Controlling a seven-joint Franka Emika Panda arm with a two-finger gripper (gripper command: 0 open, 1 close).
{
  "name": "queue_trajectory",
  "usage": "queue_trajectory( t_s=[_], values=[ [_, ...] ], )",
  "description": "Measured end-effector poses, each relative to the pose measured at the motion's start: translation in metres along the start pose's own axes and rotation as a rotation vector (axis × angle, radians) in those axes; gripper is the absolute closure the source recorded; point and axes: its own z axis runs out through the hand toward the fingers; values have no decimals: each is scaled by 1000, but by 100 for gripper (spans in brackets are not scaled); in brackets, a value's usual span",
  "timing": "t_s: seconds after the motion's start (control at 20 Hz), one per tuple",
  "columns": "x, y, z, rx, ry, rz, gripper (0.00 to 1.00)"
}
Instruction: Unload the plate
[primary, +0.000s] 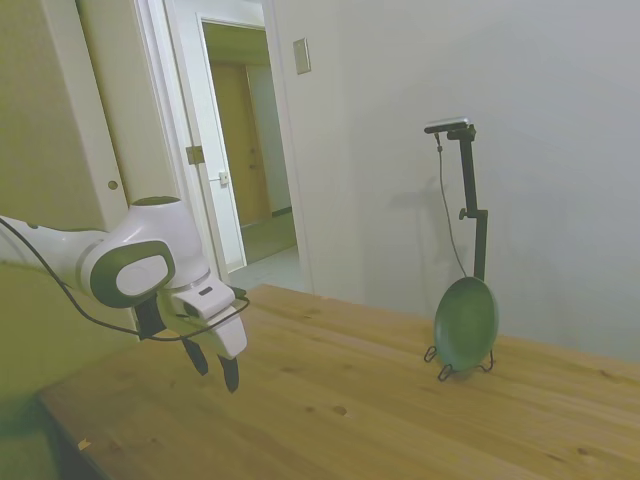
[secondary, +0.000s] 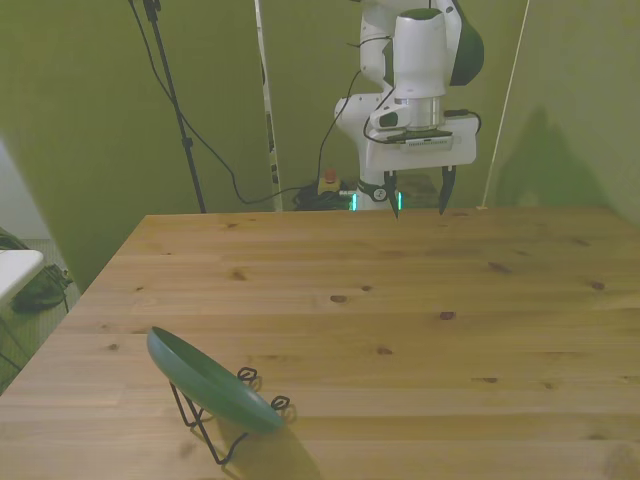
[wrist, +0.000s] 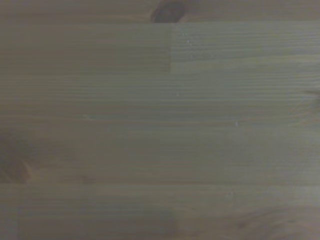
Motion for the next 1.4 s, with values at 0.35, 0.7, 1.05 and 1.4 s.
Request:
queue_trajectory(
  t_s=[0.35, 0.7, 1.05, 1.4],
  values=[
    [66, 30, -42, -19, 124, 56, 0],
    [179, 73, -113, -43, 313, 177, 0],
    [281, 91, -150, -38, 402, 274, 0],
    [297, 70, -143, -1, 360, 232, 0]
  ],
)
